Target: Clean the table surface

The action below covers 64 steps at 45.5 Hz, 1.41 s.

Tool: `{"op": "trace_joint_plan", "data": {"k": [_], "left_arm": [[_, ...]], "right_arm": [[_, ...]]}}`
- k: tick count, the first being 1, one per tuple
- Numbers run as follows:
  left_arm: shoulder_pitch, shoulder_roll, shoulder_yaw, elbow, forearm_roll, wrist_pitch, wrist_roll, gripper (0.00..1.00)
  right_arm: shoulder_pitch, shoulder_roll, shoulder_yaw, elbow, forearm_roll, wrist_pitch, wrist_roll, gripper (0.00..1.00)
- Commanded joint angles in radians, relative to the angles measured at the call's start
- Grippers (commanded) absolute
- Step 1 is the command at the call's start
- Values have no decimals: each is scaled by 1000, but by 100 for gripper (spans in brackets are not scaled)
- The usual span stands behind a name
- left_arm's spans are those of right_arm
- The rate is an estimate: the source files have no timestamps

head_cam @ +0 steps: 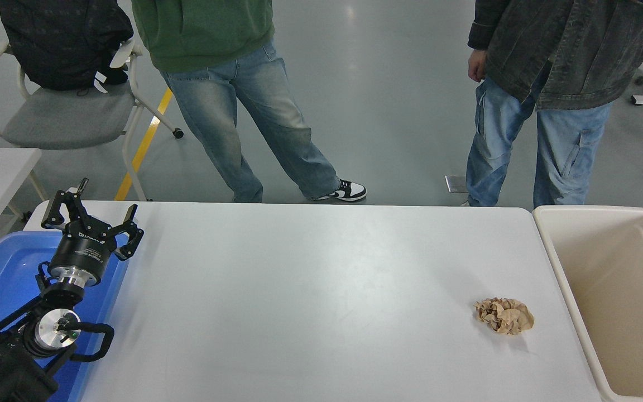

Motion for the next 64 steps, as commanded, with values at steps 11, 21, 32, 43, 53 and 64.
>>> {"op": "trace_joint_plan", "data": {"k": [11,21,32,43,53,64], "left_arm": [[0,0,0,0,0,0,0,99],[0,0,0,0,0,0,0,99],[0,0,0,0,0,0,0,99],[0,0,0,0,0,0,0,99],[0,0,0,0,0,0,0,99],[0,0,0,0,0,0,0,99]], "right_arm": [[54,2,390,263,47,177,-5,99],[88,47,407,276,165,282,-2,99],[76,111,434,291,168,465,50,100],[64,128,459,319,168,557,86,100],[70,201,482,317,168,510,89,100],[51,238,493,391,165,494,150,100]]}}
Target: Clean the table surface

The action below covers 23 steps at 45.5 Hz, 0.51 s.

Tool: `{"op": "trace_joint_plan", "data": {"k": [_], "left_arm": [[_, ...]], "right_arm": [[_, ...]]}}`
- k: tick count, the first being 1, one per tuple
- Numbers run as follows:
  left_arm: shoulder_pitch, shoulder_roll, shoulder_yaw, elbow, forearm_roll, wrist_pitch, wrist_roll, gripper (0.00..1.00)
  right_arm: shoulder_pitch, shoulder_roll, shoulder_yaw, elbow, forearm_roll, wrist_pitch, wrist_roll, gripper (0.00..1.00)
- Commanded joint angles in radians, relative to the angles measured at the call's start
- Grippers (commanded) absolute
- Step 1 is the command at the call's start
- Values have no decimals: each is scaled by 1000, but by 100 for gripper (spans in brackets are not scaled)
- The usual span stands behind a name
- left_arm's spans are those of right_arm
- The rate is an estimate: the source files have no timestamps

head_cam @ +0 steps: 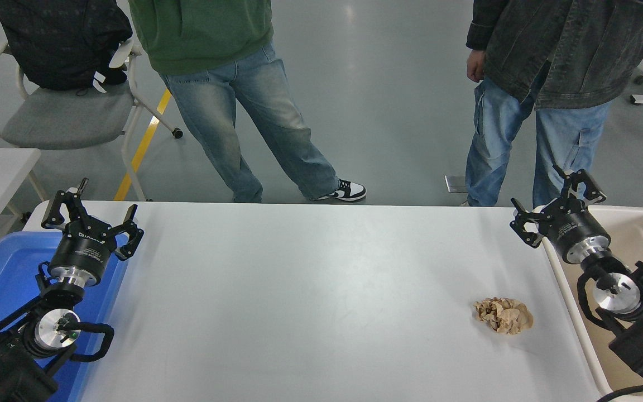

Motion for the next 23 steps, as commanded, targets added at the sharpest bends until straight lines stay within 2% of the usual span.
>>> {"op": "trace_joint_plan", "data": {"k": [1,9,14,23], "left_arm": [[0,0,0,0,0,0,0,99],[0,0,0,0,0,0,0,99],[0,0,0,0,0,0,0,99],[0,0,0,0,0,0,0,99]], "right_arm": [[-10,36,6,53,-3,-8,57,100],[-21,19,-1,65,-17,-12,60,100],[-60,-44,-7,145,-20,-33,60,100],[-106,-153,-31,366,-111,-186,49,100]]}}
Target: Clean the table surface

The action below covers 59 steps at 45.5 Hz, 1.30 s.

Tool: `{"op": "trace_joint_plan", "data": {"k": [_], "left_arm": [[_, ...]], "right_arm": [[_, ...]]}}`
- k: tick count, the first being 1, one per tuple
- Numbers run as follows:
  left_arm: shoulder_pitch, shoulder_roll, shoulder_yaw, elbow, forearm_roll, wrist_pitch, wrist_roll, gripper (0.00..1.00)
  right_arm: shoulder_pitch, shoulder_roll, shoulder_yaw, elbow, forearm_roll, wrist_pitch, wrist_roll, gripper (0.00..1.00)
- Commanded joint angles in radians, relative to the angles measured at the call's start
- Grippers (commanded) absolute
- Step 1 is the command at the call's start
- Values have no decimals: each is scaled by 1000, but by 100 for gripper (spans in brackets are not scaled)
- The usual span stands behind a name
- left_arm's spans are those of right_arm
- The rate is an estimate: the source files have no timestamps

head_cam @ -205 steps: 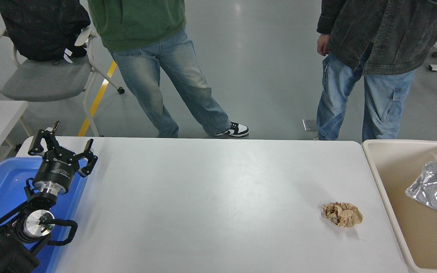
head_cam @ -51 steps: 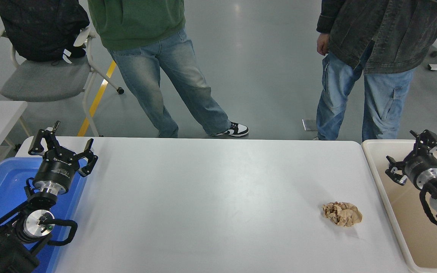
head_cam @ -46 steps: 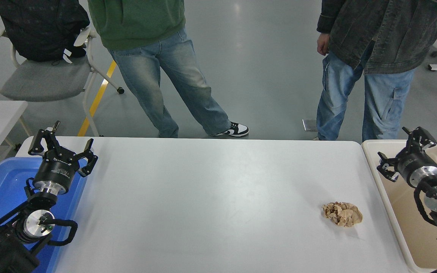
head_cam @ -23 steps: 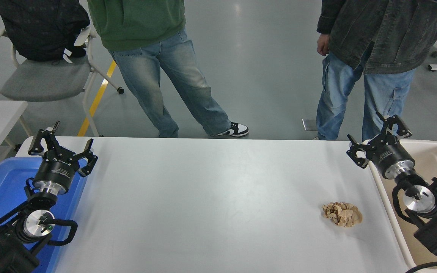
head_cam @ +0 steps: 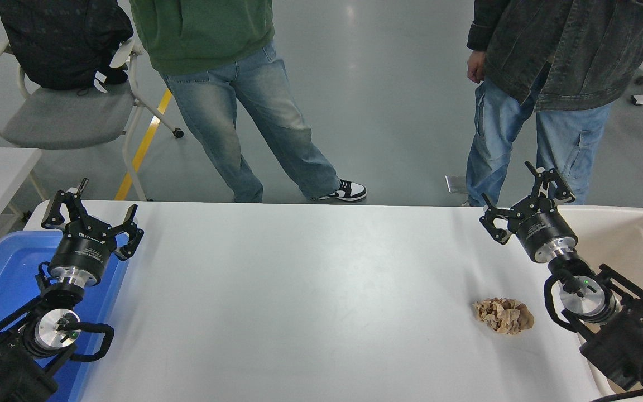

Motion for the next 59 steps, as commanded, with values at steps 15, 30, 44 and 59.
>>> {"op": "trace_joint_plan", "data": {"k": [15,30,44,59], "left_arm": [[0,0,0,0,0,0,0,99],[0,0,0,0,0,0,0,99],[0,0,0,0,0,0,0,99],[0,0,0,0,0,0,0,99]], "right_arm": [[-43,-245,-194,393,-239,-250,-40,100],[32,-387,-436,606,-512,-443,-64,100],[173,-558,-634,768,-779,-432,-127,100],[327,-602,-832,747,-785,-322,-244,100]]}}
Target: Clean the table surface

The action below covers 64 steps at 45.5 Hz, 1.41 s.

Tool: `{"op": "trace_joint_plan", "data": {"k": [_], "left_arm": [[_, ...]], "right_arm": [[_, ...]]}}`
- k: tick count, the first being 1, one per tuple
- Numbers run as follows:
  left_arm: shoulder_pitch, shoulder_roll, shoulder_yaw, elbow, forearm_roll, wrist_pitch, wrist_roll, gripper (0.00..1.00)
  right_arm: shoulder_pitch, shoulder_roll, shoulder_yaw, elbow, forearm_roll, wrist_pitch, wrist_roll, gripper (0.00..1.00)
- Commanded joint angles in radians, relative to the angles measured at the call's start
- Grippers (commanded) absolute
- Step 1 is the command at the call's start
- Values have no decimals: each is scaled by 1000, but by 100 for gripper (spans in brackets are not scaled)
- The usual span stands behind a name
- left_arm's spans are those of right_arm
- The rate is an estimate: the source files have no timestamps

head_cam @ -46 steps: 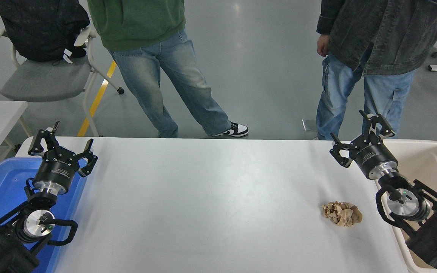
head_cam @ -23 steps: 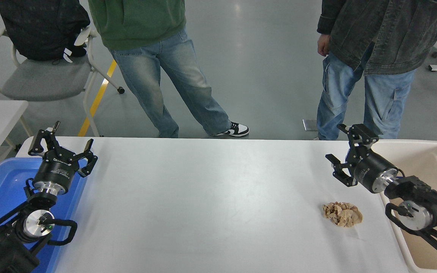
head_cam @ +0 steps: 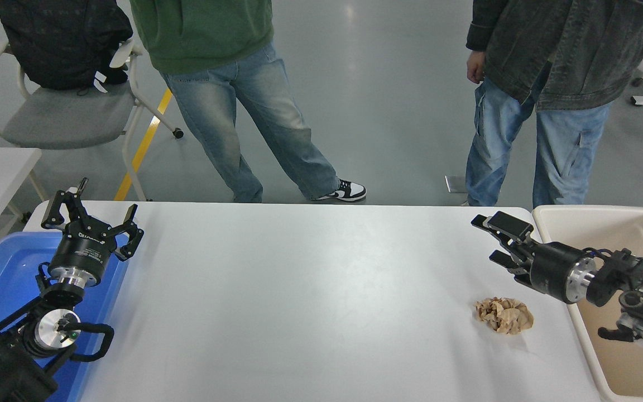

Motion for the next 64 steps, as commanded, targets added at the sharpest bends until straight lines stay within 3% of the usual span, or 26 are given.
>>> {"op": "trace_joint_plan", "data": {"k": [1,6,24,36,43,64], "left_arm": [[0,0,0,0,0,0,0,99],[0,0,0,0,0,0,0,99],[0,0,0,0,0,0,0,99],[0,0,0,0,0,0,0,99],[0,0,0,0,0,0,0,99],[0,0,0,0,0,0,0,99]], "right_arm": [[85,-43,-122,16,-42,49,-66,100],[88,-41,-147,16,-82,49,-70,100],[112,-15,-230,-26,-523,41,-70,100],[121,10,-249,-34,-688,-9,-65,100],[128,59,-285,-73,-714,-80,-70,99],[112,128,-329,-187,-826,-98,-39,99]]}}
